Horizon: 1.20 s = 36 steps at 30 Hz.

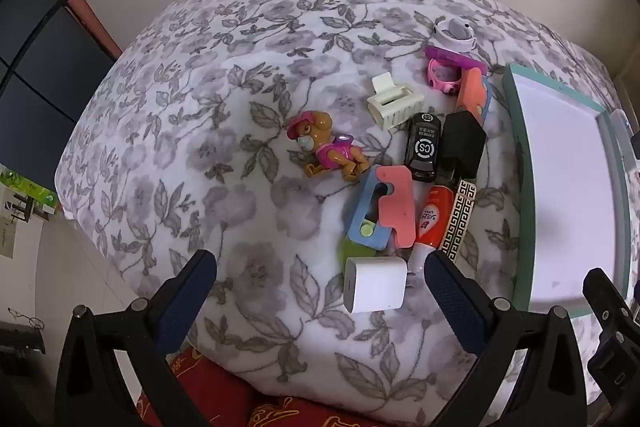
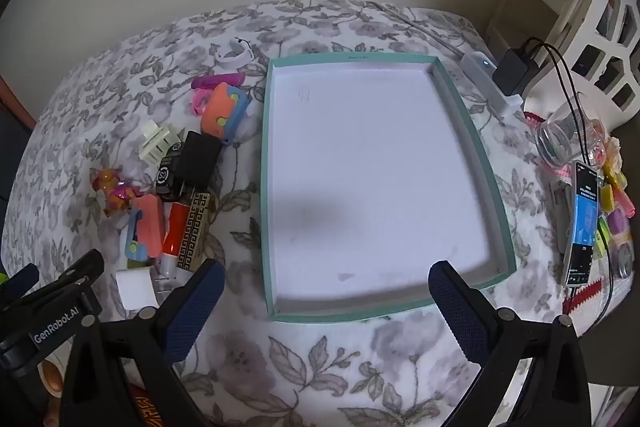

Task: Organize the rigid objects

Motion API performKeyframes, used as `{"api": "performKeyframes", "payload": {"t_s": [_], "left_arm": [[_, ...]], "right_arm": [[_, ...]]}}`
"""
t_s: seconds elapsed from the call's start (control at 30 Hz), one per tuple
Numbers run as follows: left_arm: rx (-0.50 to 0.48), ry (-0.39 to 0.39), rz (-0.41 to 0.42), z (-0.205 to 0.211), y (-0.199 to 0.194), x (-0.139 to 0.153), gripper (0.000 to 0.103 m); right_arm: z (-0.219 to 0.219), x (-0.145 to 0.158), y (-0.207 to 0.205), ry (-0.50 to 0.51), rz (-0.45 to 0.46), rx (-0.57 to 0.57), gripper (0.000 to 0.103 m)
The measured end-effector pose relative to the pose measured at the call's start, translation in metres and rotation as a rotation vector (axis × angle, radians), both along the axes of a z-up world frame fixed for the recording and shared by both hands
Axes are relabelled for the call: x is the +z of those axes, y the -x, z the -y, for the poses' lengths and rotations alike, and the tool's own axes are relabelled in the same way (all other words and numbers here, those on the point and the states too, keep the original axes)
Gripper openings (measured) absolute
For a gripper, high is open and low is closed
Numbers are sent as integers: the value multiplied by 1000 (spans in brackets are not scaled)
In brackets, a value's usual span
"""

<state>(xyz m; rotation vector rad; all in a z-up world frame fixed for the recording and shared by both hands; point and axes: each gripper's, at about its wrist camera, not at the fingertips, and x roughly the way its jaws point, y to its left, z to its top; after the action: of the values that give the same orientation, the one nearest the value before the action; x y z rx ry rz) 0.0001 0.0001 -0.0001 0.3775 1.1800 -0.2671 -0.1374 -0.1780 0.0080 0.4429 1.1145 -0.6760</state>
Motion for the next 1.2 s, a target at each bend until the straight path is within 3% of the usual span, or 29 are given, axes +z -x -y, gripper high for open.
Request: {"api": "performKeyframes", "payload": {"t_s": [1.2], "left_arm": [[-4,-7,19,-3,-1,-3,103]], "right_arm": [[1,2,0,6,0,-1,103]]}}
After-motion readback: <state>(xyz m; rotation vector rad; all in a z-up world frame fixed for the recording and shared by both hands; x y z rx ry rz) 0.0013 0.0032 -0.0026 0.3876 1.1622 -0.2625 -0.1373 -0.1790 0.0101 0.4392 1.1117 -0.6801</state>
